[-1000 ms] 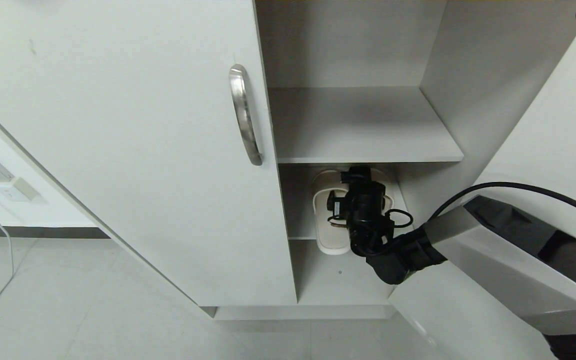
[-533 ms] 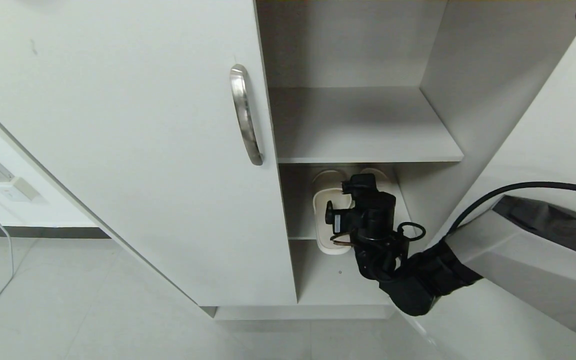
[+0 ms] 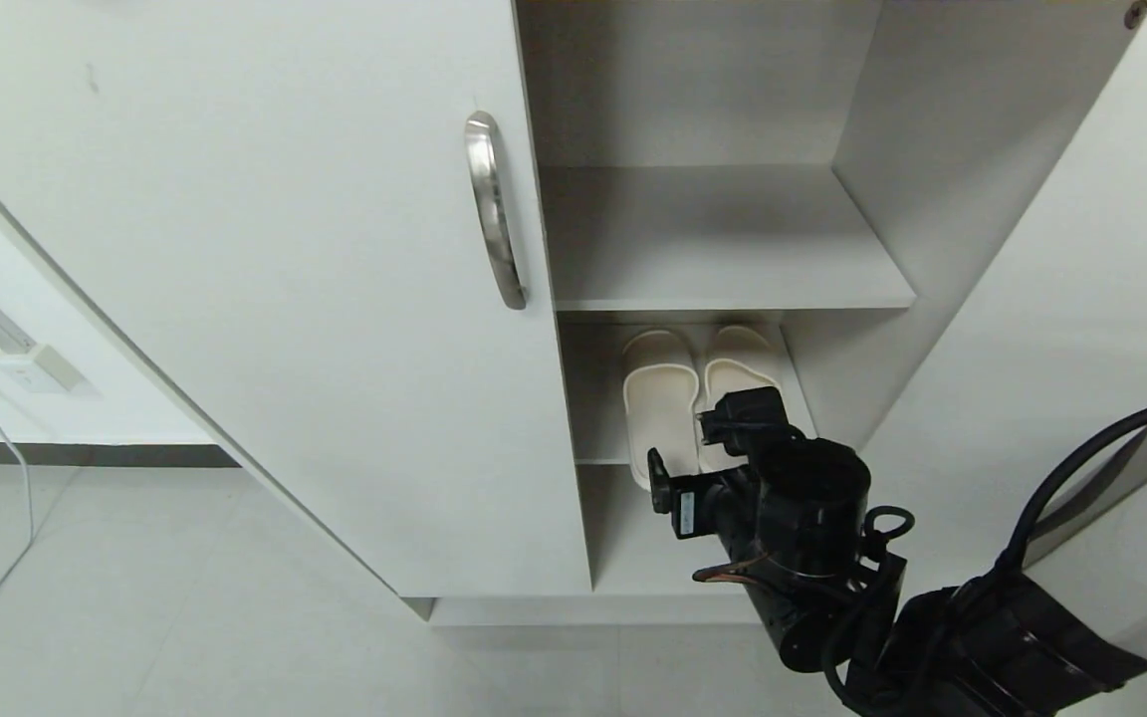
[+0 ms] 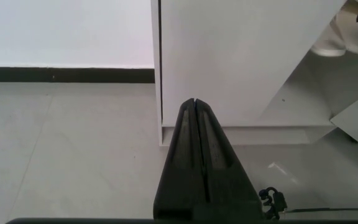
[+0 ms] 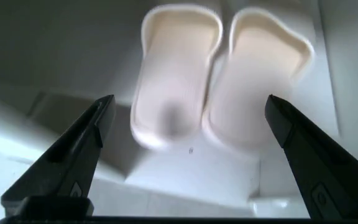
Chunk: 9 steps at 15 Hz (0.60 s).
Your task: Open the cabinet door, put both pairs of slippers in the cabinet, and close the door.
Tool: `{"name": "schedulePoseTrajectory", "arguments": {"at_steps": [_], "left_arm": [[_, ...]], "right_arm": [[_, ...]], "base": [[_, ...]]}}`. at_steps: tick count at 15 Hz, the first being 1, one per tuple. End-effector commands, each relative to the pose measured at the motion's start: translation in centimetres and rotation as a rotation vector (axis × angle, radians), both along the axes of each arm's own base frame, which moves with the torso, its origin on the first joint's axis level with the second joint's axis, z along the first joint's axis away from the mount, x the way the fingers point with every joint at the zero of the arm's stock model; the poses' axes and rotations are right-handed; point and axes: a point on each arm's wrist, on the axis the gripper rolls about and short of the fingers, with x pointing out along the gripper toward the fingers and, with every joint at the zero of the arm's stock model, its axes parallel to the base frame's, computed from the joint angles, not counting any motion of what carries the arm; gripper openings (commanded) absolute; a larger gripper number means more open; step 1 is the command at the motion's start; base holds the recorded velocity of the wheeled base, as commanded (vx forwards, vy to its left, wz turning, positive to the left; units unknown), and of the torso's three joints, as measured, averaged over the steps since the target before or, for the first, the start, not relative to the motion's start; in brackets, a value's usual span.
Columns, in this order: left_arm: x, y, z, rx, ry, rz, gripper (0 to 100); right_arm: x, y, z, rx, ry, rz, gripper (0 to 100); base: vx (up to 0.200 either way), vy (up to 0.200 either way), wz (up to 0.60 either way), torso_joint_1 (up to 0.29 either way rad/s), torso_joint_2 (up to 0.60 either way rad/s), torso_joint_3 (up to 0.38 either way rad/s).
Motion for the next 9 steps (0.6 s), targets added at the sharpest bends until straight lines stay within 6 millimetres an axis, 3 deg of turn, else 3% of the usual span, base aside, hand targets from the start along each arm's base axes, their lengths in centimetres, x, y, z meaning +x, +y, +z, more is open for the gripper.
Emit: {"name": "schedulePoseTrajectory", "arguments": {"at_steps": [1, 2, 9], "left_arm": [[0.01, 0.00, 0.00, 0.000, 0.001, 0.000, 0], [0.01, 0.00, 0.00, 0.000, 0.001, 0.000, 0], [0.01, 0.00, 0.00, 0.001, 0.001, 0.000, 0]], "right_arm": [[-0.30, -0.12, 0.53, 0.011, -0.009, 0.004, 100], [-0.31, -0.14, 0.50, 0.010, -0.008, 0.004, 100], [-0.36, -0.19, 0.31, 0.005, -0.003, 0.004, 100]], "base": [[-0.200, 0.000, 0.00, 0.002, 0.00, 0.007], [-0.200, 0.000, 0.00, -0.002, 0.01, 0.002], [0.000, 0.000, 0.00, 0.000, 0.00, 0.000]]}}
